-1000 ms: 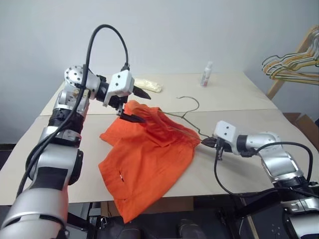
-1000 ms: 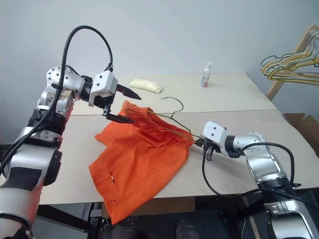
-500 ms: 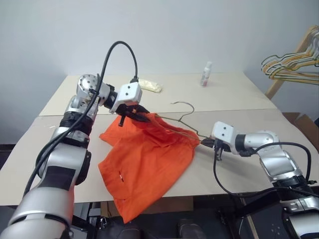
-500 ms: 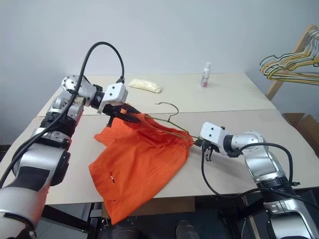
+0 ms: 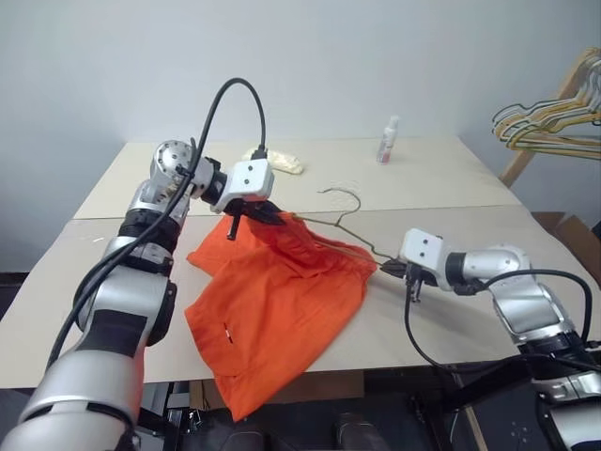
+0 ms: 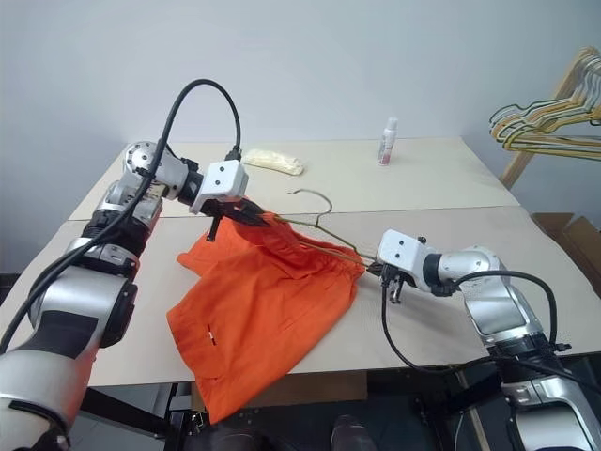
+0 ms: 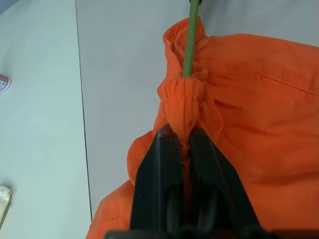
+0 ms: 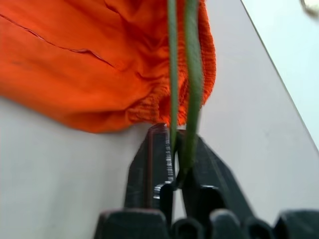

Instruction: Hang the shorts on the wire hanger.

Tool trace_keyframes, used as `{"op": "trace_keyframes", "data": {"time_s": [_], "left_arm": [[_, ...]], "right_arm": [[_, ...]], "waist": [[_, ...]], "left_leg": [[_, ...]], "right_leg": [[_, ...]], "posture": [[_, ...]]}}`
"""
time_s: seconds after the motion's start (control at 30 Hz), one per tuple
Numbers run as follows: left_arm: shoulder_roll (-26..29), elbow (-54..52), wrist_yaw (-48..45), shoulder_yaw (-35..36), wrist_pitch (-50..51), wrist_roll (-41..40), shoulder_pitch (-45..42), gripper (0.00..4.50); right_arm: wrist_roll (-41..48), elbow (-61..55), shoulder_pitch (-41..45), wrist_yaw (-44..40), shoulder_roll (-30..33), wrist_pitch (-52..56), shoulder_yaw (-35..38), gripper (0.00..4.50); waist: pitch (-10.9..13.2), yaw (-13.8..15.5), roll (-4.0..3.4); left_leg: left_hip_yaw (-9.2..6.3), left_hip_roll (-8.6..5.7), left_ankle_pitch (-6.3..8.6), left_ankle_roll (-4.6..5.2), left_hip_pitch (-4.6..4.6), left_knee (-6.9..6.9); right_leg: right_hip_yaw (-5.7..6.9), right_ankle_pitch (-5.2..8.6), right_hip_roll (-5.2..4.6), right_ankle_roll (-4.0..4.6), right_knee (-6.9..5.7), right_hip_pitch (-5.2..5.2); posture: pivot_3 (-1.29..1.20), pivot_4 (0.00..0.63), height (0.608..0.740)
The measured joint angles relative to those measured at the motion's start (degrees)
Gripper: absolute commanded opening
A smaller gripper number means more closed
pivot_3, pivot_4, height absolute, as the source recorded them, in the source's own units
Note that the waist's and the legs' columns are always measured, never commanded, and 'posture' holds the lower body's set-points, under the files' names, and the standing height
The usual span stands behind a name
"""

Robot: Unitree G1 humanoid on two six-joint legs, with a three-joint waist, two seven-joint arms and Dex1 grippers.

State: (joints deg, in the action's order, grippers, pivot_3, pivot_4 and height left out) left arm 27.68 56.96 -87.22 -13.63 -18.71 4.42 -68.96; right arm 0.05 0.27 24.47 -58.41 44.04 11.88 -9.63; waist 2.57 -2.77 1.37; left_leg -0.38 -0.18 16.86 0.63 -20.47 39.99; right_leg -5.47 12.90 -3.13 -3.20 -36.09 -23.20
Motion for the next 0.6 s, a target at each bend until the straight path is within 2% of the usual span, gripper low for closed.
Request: {"op": "trace_keyframes", "data": {"time_s": [0.23,0.43,0.6], "left_arm": [[2.1,-0.6,0.7,1.5,-0.2,-0.3,0.0,0.0],[3.4,-0.7,1.4,3.2,-0.2,-1.5,0.0,0.0],[3.7,-1.1,1.5,3.7,-0.2,-2.2,0.3,0.0]], "right_arm": [[1.6,0.2,-2.2,3.8,0.7,2.0,5.9,3.84],[7.8,-2.5,-9.1,8.3,-1.0,12.5,14.7,3.84],[12.6,-3.4,-12.7,13.0,-12.4,16.3,14.7,3.84]], "waist": [[0.0,0.0,0.0],[0.0,0.2,0.0],[0.0,-0.8,0.01]], "left_leg": [[-0.01,0.0,0.02,0.03,-0.02,0.01],[-0.03,0.0,0.03,0.05,-0.05,0.05],[0.01,0.02,0.03,0.05,0.08,0.03]], "right_leg": [[0.0,0.0,-0.01,0.0,0.01,0.0],[0.01,-0.01,-0.02,-0.02,-0.01,-0.01],[-0.1,-0.02,0.03,-0.01,-0.13,0.04]], "posture": [[-0.06,0.0,0.74],[-0.05,0.0,0.74],[-0.05,0.0,0.74]]}}
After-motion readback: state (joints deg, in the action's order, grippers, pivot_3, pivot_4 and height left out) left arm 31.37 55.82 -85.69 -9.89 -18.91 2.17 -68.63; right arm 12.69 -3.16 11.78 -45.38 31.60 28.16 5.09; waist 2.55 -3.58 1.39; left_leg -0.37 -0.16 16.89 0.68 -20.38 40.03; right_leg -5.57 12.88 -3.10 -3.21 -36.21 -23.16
